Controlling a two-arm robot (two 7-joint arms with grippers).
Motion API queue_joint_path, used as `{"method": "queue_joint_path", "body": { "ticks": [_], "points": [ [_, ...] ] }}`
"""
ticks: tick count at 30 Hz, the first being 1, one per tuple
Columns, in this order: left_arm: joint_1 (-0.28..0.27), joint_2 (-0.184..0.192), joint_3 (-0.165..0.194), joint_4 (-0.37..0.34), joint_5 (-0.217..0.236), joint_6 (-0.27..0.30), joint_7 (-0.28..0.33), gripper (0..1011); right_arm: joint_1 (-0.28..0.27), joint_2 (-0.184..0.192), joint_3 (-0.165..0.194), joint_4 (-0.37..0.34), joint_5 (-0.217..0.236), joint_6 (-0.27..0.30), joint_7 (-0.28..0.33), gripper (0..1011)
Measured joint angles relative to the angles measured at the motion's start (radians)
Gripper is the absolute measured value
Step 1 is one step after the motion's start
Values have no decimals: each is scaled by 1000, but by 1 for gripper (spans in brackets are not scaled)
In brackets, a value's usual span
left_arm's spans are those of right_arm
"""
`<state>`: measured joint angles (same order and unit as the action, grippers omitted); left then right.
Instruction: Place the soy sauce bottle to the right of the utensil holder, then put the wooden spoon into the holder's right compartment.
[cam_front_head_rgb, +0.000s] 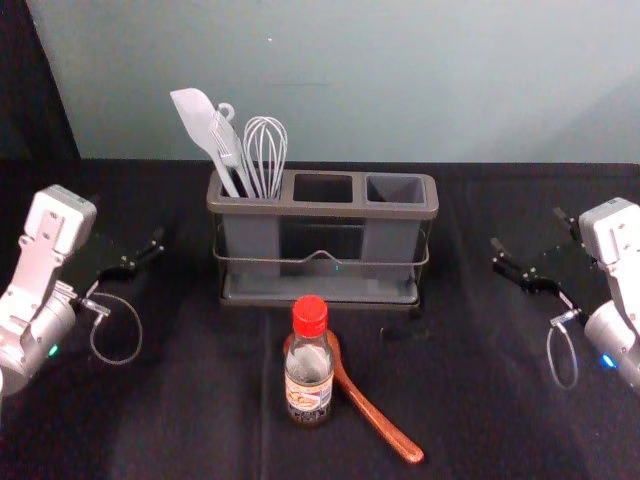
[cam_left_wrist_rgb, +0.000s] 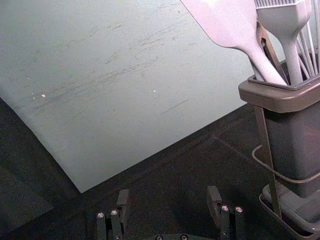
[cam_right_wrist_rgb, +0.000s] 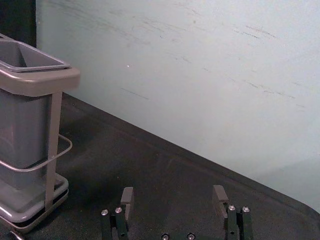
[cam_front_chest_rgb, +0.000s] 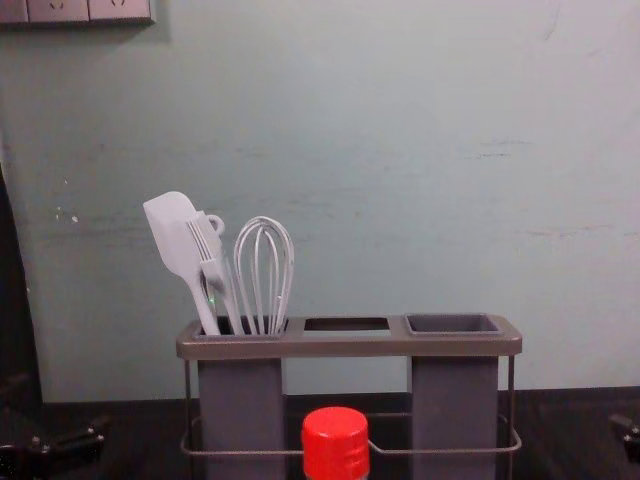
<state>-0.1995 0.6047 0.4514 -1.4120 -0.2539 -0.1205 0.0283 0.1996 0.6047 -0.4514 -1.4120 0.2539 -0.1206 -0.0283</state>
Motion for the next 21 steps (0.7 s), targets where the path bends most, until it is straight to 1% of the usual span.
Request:
{"method": "queue_joint_path", "body": {
  "ticks": [21],
  "points": [
    [0, 0, 0, 0, 0, 0, 0, 1000, 0, 0, 0, 0, 0, 0, 0, 1003]
  ]
}}
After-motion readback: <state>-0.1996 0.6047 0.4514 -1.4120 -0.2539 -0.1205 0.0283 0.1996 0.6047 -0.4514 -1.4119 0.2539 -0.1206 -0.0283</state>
